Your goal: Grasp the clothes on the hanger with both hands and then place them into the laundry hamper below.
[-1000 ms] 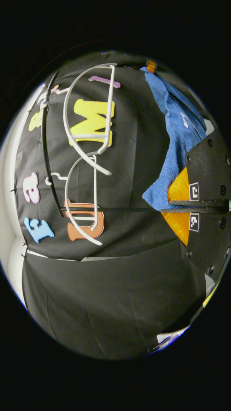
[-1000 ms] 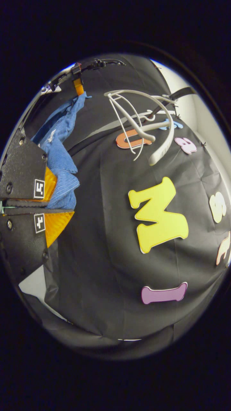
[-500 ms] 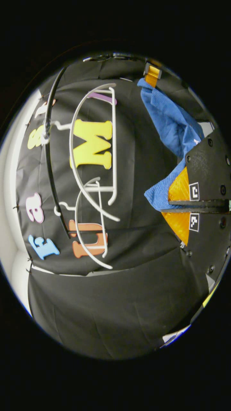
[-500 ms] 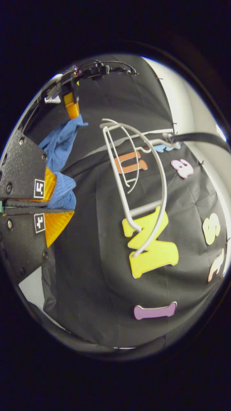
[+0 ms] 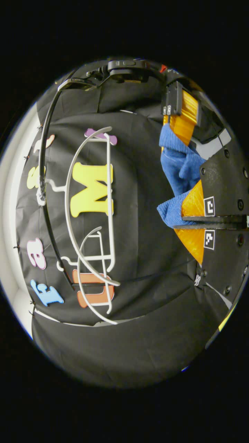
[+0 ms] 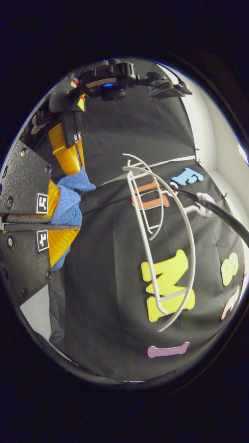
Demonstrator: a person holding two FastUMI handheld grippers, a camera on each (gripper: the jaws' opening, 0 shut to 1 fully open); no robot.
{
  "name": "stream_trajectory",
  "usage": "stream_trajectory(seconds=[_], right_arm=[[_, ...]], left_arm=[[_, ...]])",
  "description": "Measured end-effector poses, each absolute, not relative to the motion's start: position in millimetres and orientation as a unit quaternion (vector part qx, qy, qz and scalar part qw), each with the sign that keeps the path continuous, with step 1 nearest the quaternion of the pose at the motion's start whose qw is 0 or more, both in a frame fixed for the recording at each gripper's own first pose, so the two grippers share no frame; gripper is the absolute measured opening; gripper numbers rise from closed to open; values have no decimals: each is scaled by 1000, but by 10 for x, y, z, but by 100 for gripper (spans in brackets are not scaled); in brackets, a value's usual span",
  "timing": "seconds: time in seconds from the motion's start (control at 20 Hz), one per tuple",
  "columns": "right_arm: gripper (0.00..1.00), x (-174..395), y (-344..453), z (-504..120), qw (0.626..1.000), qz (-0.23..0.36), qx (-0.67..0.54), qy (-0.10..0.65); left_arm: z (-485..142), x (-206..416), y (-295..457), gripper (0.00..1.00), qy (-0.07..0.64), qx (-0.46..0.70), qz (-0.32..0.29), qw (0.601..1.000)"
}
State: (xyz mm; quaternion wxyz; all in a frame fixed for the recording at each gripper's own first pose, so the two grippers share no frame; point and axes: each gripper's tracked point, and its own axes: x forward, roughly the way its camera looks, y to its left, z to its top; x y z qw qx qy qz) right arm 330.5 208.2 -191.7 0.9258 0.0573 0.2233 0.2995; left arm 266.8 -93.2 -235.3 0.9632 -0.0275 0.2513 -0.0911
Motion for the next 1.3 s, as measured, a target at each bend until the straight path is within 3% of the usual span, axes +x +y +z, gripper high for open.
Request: stream_trajectory(seconds=[0.25,0.65,0.9,1.0,1.05,1.3], right_arm=[[4,3156,2074,-2599,915,289,63,276],[4,3067,2135,-3658,890,266,23,369],[5,3009,2100,-3749,886,248,-16,390],[6,3016,2001,-3772,885,231,-37,402],[6,3010,1972,-3794,882,225,-45,411],[11,2755,1811,-4137,851,207,-91,474]], left_arm=[[-2948,2368,-1091,0,281,-36,-122,951],[-3939,2151,-953,0,369,-83,-88,922],[-4045,1977,-933,0,405,-67,-78,908],[-4123,1917,-910,6,415,-55,-81,904],[-4151,1884,-898,1,423,-52,-79,901],[-4342,1615,-891,3,475,-58,-66,876]])
